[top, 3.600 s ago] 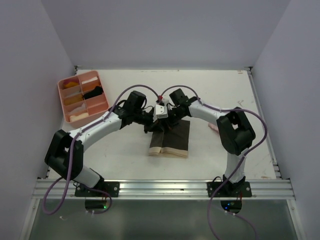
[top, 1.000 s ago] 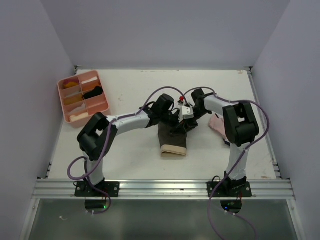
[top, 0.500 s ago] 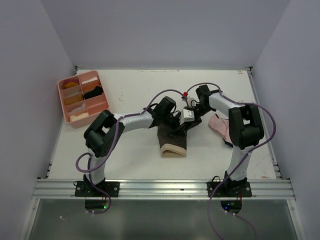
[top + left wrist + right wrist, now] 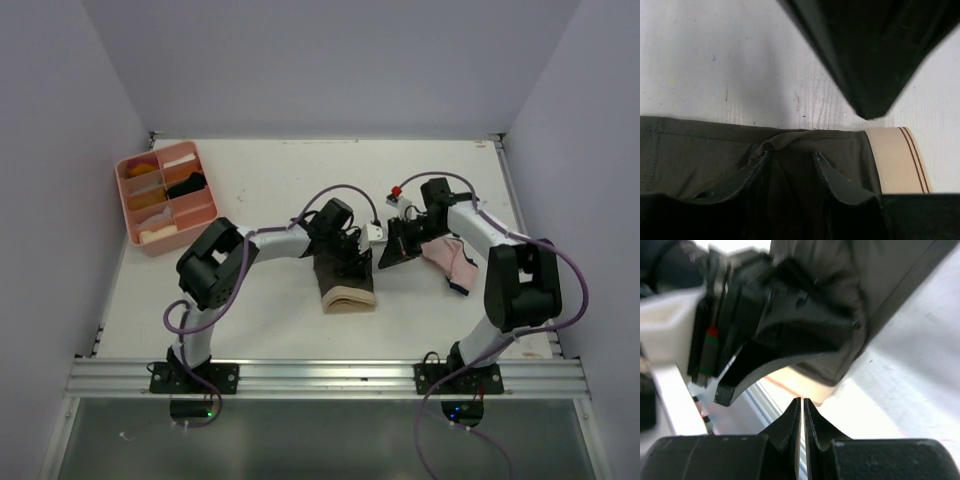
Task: Roll the underwear
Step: Fold the underwear
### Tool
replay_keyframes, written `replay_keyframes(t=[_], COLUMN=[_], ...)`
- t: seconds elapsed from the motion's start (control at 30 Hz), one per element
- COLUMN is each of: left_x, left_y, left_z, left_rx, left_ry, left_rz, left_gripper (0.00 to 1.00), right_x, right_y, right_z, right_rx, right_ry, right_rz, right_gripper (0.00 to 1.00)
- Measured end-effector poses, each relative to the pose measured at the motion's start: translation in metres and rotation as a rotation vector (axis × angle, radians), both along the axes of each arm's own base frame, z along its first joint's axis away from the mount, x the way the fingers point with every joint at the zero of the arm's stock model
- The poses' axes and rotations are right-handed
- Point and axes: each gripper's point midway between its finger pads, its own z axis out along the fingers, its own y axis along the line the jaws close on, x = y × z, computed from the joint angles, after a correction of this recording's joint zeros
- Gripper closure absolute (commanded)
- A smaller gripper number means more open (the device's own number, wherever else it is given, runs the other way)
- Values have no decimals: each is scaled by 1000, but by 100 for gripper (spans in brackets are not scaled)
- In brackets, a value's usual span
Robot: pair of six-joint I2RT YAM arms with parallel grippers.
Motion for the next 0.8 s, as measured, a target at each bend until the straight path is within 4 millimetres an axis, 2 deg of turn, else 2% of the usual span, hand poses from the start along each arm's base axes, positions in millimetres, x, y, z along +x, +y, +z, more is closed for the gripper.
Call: replay_keyframes(t=[0.13,0.23,0.33,0.5,0.53,0.6,0.67,0.7,0.73,0.8], left_x=[7,12,15,14,12,7,-1,-8,-15,-27], left_y=[-1,0,10,25,29,40,60,72,84,110], left_z=[4,18,48,126,140,157,155,147,137,112], left_rx=[3,0,-13,-86,-99,-111,-94,-68,-40,36], left_ry=[-19,-36,-79,-214,-238,-279,-315,-316,-328,-339], left_rz=[9,20,24,25,30,54,101,122,146,202], left_gripper=[53,50,45,44,40,38,34,30,15,12], right_x=[-16,-18,-11,12,15,17,16,15,12,7], right_y=[3,3,5,14,17,26,39,43,50,59], right_z=[-6,-10,-8,2,3,2,-2,-5,-8,-15], right_rx=[21,21,27,47,52,59,66,68,70,68], right_ry=[39,52,33,-13,-20,-26,-25,-24,-19,-11], right_rz=[6,-5,-20,-43,-46,-39,-28,-22,-11,5], right_gripper=[90,90,90,91,91,91,91,91,92,92])
